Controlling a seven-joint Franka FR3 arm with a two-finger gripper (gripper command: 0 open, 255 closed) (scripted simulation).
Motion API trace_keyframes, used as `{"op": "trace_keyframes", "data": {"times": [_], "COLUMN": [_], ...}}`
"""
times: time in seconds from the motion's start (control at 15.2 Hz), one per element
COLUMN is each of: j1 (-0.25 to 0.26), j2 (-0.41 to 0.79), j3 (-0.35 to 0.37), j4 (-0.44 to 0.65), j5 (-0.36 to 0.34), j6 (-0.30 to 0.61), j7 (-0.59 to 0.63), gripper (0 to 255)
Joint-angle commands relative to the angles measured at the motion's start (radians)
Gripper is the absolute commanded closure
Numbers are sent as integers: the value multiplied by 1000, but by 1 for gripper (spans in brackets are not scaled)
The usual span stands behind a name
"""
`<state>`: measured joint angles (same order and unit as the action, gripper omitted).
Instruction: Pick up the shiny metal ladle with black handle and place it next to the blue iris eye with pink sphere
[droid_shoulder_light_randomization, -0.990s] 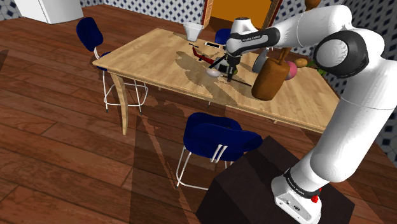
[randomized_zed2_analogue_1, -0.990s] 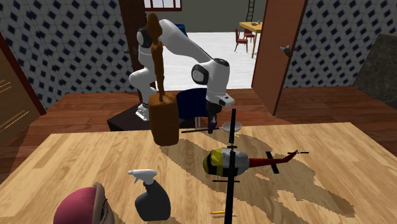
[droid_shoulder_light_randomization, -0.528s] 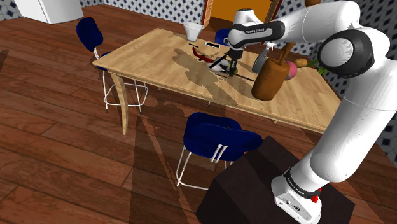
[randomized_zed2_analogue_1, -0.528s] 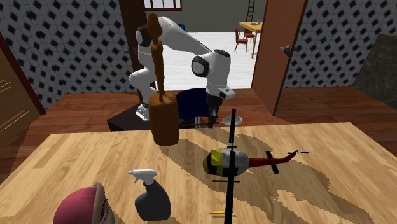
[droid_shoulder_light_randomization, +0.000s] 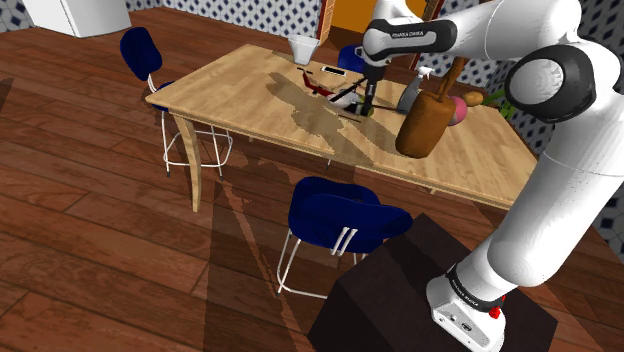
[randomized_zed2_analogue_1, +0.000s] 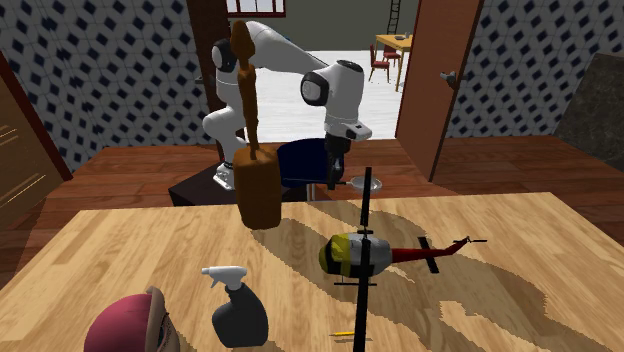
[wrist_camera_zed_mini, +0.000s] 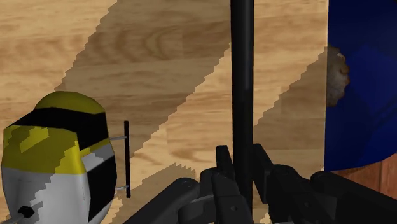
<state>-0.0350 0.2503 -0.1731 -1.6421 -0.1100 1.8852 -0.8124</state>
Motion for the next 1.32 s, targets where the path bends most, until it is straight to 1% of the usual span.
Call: {"op": "trace_keyframes", "data": {"times": [0.0, 0.86, 0.92, 1.25], "j1": [0, -2, -2, -49], "j2": [-1, 1, 1, -112], "j3": [0, -1, -1, -38], "j4": [25, 201, 202, 46], "j5": [1, 5, 5, -9], "j6": [-24, -198, -199, -144], "j7": [-4, -25, -26, -106], "gripper": [255, 255, 255, 255]}}
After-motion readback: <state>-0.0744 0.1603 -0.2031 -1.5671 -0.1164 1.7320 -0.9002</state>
